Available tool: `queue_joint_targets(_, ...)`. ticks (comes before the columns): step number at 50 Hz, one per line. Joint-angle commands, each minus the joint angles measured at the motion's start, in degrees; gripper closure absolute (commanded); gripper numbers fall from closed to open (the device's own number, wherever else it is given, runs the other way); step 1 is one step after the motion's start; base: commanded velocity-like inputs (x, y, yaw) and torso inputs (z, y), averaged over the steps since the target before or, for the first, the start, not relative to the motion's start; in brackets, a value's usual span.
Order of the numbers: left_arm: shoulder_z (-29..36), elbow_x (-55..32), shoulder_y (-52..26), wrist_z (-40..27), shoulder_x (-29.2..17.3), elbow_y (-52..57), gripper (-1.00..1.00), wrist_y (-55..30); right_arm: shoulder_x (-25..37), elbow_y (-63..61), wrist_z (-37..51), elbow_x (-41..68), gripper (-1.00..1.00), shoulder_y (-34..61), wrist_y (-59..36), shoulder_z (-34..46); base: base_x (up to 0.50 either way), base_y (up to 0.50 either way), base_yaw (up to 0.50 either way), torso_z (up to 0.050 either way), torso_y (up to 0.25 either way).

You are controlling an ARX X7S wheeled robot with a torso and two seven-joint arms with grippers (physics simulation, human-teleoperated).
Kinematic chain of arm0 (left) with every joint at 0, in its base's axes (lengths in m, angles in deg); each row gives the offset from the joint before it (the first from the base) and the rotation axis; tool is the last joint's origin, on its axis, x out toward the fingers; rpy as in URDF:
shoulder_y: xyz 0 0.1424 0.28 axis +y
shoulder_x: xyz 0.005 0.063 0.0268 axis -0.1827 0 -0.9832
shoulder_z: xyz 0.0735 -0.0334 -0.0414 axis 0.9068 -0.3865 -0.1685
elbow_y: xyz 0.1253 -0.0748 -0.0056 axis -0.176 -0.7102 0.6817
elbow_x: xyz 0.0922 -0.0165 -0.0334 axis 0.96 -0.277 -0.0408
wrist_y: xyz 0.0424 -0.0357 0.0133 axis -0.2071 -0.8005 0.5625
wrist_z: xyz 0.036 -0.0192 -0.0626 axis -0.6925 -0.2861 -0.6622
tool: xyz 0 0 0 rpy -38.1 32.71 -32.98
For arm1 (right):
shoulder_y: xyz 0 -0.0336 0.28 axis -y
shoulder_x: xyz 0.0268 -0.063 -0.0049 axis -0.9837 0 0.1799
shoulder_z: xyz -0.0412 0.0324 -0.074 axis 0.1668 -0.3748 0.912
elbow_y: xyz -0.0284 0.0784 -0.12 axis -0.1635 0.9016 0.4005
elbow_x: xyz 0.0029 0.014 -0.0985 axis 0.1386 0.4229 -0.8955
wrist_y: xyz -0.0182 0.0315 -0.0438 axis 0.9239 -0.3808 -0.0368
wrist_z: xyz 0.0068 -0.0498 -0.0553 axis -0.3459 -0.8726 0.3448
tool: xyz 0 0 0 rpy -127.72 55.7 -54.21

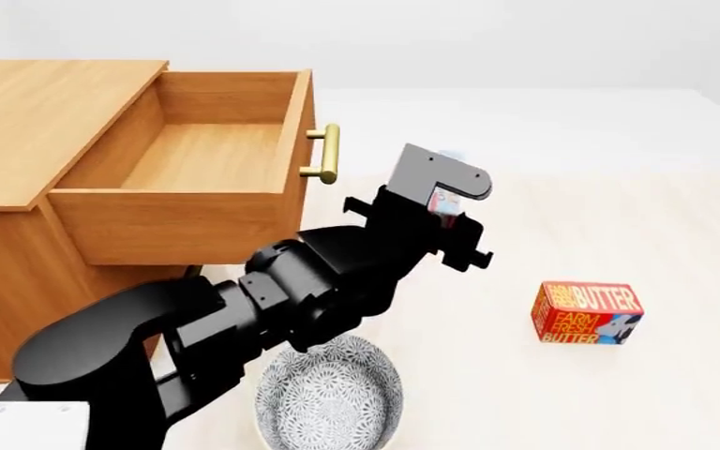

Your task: Put the chocolate pudding in the top drawer of the cabinet and close it.

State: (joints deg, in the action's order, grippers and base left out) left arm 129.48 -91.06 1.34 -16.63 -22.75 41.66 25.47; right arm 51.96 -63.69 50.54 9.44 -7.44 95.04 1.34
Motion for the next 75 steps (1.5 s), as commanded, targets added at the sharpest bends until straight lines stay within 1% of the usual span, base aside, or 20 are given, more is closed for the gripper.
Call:
queue_joint_targets(1, -0.2, 0.5, -1.7, -0.7, 0.0, 1.9, 1.00, 0.2, 0.2, 0.1, 0.2, 0.0, -1.00, 0.2, 0.3, 0.3, 0.00, 0.00, 0.00, 0.050, 0.000)
queue_joint_targets(13, -0.3, 1.1, -8.0, -2.3, 0.0, 5.3, 1.00, 0.8, 0.4, 0.1, 0.6, -0.6, -1.00, 0.4, 0.7, 0.6, 0.00, 0.00, 0.00, 0.050, 0.000)
queue_joint_targets(31, -0.2, -0.8, -13.1, -2.8, 0.0, 4.4, 1.00, 1.8, 0.8, 0.3, 1.0, -1.1, -1.00, 0.7, 1.2, 1.1, 0.00, 0.00, 0.00, 0.050, 0.000)
queue_joint_targets(38, -0.2, -2.0, -15.2, -2.3, 0.0, 2.6, 1.00, 2.2, 0.9, 0.3, 1.1, -1.1, -1.00, 0.8, 1.4, 1.2, 0.00, 0.00, 0.00, 0.050, 0.000)
queue_joint_targets(52, -0.1, -3.4, -16.8, -1.2, 0.0, 0.0, 1.00, 2.8, 1.0, 0.4, 1.1, -1.0, -1.00, 0.9, 1.4, 1.5, 0.00, 0.00, 0.00, 0.050, 0.000)
queue_joint_targets(61, -0.1, -4.4, -18.3, -0.7, 0.0, -3.5, 1.00, 2.8, 1.1, 0.4, 1.2, -0.9, -1.00, 1.0, 1.5, 1.7, 0.00, 0.00, 0.00, 0.050, 0.000)
queue_joint_targets(70, 0.0, -6.3, -22.7, 1.1, 0.0, -8.0, 1.00, 2.2, 1.3, 0.5, 1.0, -0.7, -1.00, 1.1, 1.7, 2.0, 0.00, 0.00, 0.00, 0.050, 0.000)
queue_joint_targets(75, 0.0, -6.9, -26.0, 2.3, 0.0, -10.9, 1.00, 0.9, 1.4, 0.6, 1.0, -0.7, -1.00, 1.2, 1.8, 2.1, 0.00, 0.00, 0.00, 0.001, 0.000)
